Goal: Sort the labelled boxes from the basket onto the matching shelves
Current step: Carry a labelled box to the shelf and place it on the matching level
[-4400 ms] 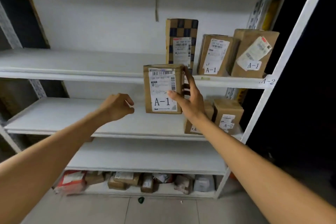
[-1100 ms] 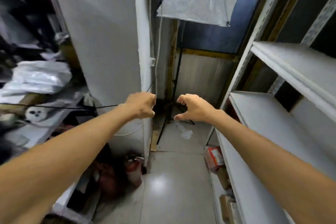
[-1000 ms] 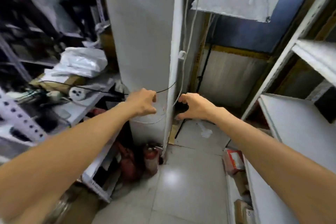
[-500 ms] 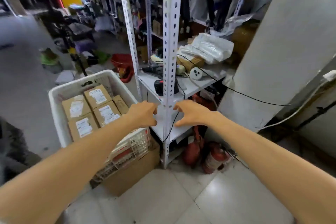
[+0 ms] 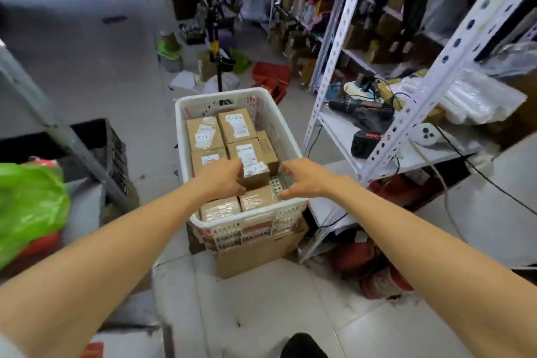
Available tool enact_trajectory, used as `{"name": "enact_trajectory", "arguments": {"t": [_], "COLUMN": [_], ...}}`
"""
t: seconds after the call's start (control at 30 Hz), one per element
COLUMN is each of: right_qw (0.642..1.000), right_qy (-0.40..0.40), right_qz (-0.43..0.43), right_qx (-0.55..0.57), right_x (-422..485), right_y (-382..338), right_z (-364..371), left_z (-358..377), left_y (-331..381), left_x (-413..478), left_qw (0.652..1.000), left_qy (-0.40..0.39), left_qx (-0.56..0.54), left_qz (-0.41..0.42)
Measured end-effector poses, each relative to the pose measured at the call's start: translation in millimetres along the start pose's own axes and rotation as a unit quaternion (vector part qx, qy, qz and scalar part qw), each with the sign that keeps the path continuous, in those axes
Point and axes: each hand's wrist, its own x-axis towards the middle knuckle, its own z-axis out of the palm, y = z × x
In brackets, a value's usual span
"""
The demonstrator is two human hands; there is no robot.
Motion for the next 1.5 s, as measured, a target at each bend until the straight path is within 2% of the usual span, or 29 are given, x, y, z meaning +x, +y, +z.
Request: {"name": "enact_trajectory", "arguments": {"t": [0.3,0.47,0.63,0.97,1.2,1.3,1.4,1.5], "right_qw": [0.998,0.997,0.995,0.986,0.979,0.966,0.938,0.917], "right_qy": [-0.033,-0.053,-0.085,-0.157,-0.180,-0.177,-0.161,-0.155], "right_qz": [-0.054,-0.052,-0.048,0.014,0.039,0.097,0.166,0.197], "right_qx": [0.001,0.016,0.028,0.048,0.089,0.163,0.258,0.310], "right_x": [124,195,245,333,378,391,401,409], "right_y": [12,41,79,127,152,160,159,159], "right_z": [-6,-15,-19,29,82,101,119,137], "left_z": [3,10,10,58,115,141,162,175], "left_y": [-43,-66,-78,-106,-117,-115,-117,-117], "left_x": [62,119,176,257,316,332,343,350], "left_qw": [0.996,0.991,0.984,0.958,0.933,0.922,0.896,0.878], "left_qy": [-0.020,-0.046,-0.045,-0.071,-0.054,-0.039,-0.048,-0.047], "left_qx": [-0.058,-0.048,-0.092,-0.151,-0.198,-0.224,-0.268,-0.296], "left_qz": [-0.063,-0.114,-0.144,-0.233,-0.295,-0.315,-0.352,-0.372]}}
